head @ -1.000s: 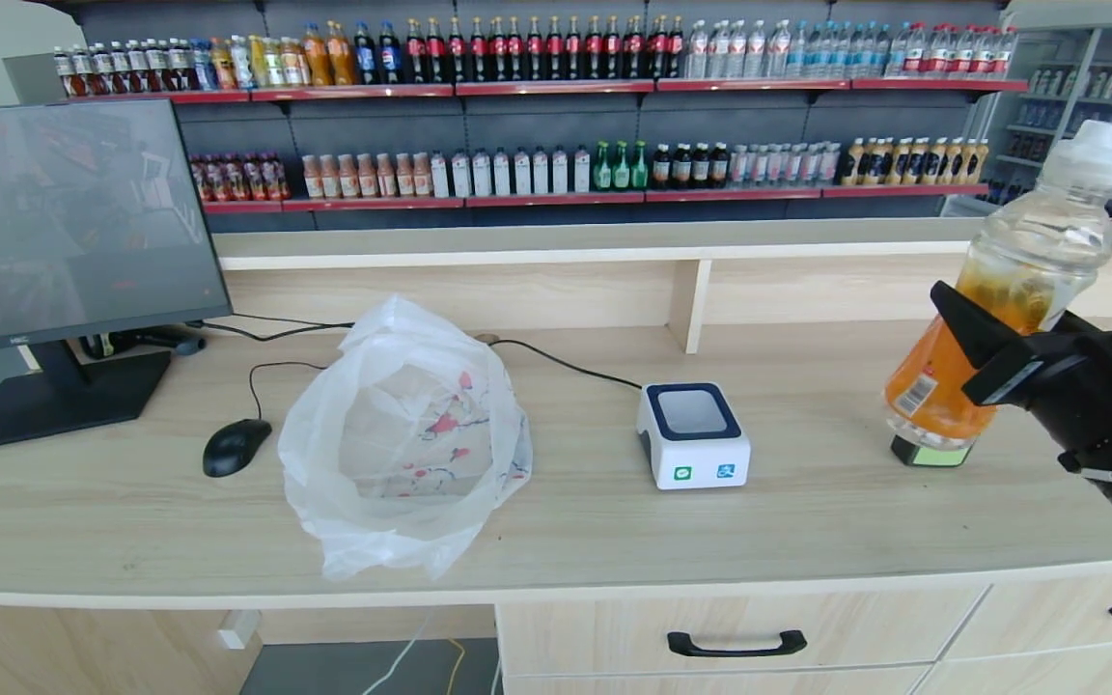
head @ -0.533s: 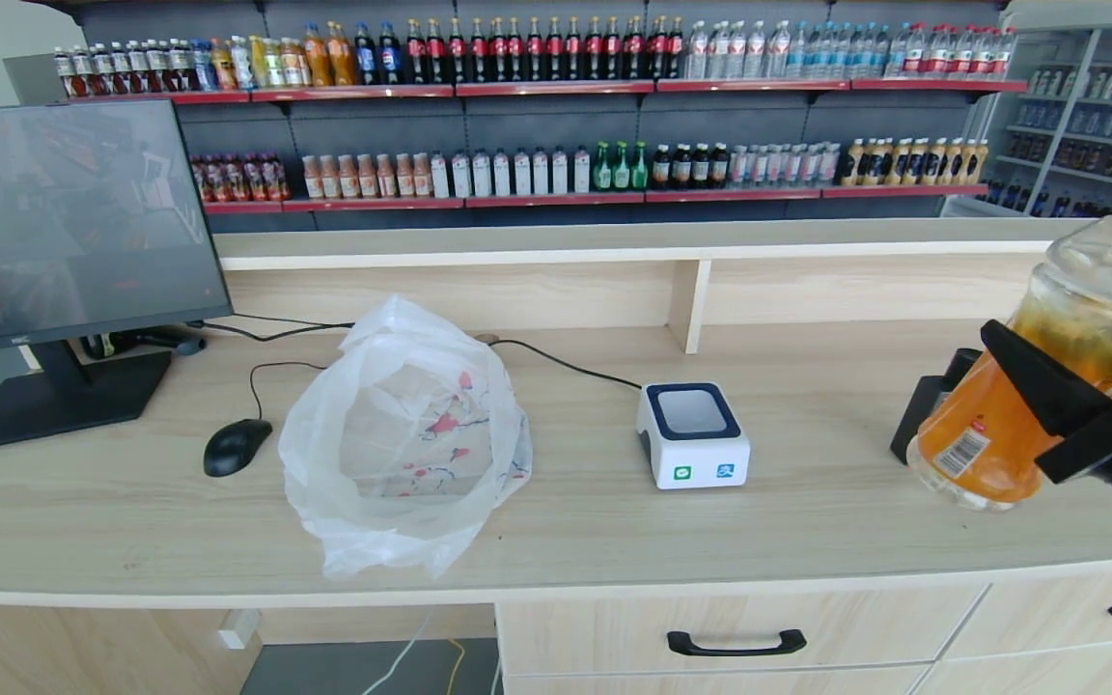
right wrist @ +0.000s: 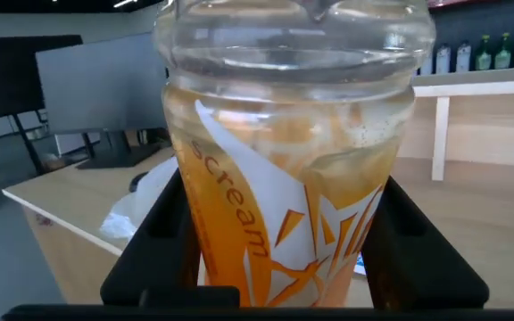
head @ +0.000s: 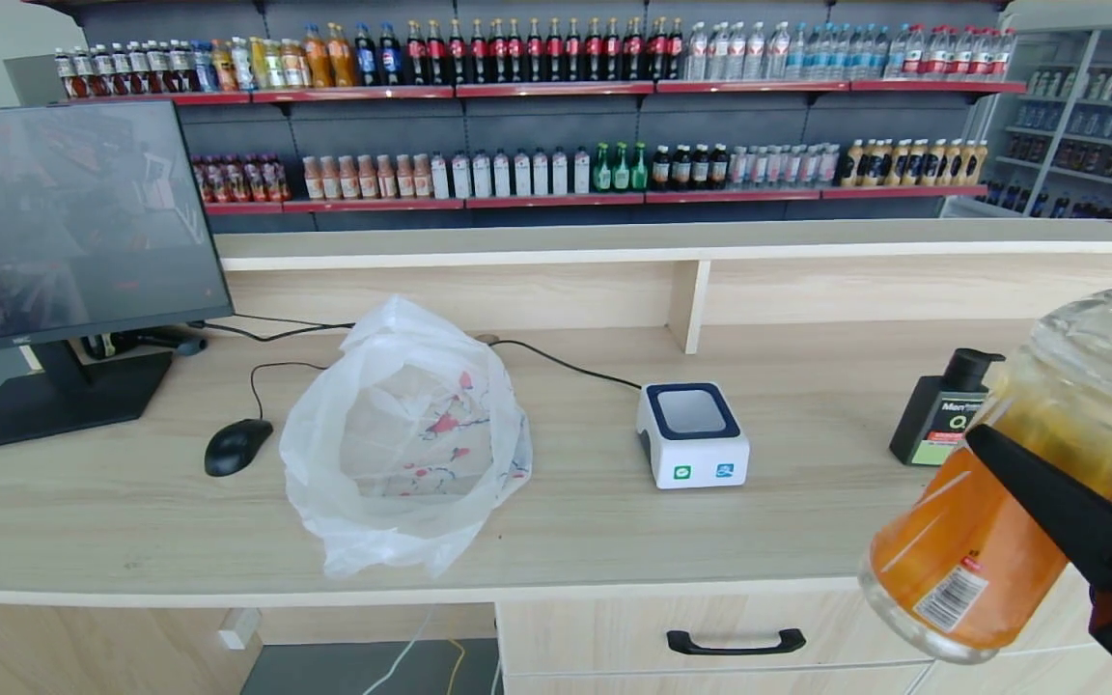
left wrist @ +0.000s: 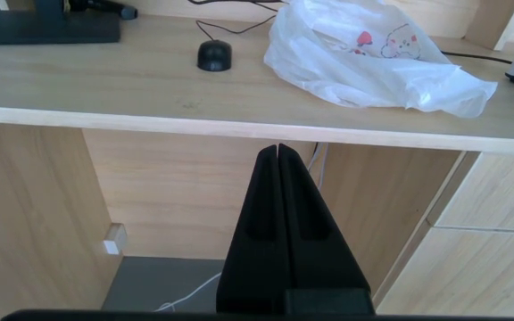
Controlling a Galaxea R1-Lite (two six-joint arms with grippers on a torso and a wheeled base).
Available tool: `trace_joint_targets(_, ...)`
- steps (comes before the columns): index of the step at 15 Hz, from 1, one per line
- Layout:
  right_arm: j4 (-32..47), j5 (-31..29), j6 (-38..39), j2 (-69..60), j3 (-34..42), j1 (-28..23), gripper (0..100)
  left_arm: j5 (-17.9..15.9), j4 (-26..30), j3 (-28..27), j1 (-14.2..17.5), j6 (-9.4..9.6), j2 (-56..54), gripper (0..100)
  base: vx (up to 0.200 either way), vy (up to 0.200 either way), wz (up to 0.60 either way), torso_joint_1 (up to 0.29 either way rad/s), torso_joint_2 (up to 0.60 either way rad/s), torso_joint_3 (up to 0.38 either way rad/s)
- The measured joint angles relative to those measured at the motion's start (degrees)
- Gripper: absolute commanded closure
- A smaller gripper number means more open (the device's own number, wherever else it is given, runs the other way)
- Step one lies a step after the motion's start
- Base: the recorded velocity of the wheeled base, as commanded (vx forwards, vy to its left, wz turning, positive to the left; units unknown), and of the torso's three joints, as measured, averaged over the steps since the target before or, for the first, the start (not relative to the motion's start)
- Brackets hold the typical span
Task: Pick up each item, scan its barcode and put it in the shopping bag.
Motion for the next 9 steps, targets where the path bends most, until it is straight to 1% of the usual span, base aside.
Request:
trace_joint_targets(2, 0.0, 0.33, 3.84, -0.49, 0.5, 0.77, 100, 0.0, 0.0, 0.0, 0.0, 0.0, 0.0, 100, 0.0, 0.0, 0.0, 0.0, 0.0, 0.0)
trace_joint_targets(3, -0.02, 1.99, 5.56, -0.51, 0.5, 0.93, 100, 0.0, 0.0, 0.0, 0.0, 0.0, 0.0, 100, 0.0, 0.0, 0.0, 0.0, 0.0, 0.0)
trace_joint_targets(6, -0.02, 10.09, 10.08, -0.66, -0.07, 1.16, 100, 0.0, 0.0, 0.0, 0.0, 0.0, 0.0, 100, 0.0, 0.0, 0.0, 0.0, 0.0, 0.0)
trace_joint_targets(7, -0.05, 11.08, 10.74, -0.71, -0.2, 1.15, 100, 0.0, 0.0, 0.0, 0.0, 0.0, 0.0, 100, 0.0, 0.0, 0.0, 0.0, 0.0, 0.0)
trace_joint_targets(9, 0.0, 14.98, 13.78, -0.38, -1.07, 1.23, 100, -0.02, 0.0, 0.0, 0.0, 0.0, 0.0, 100, 0.0, 0.0, 0.0, 0.0, 0.0, 0.0)
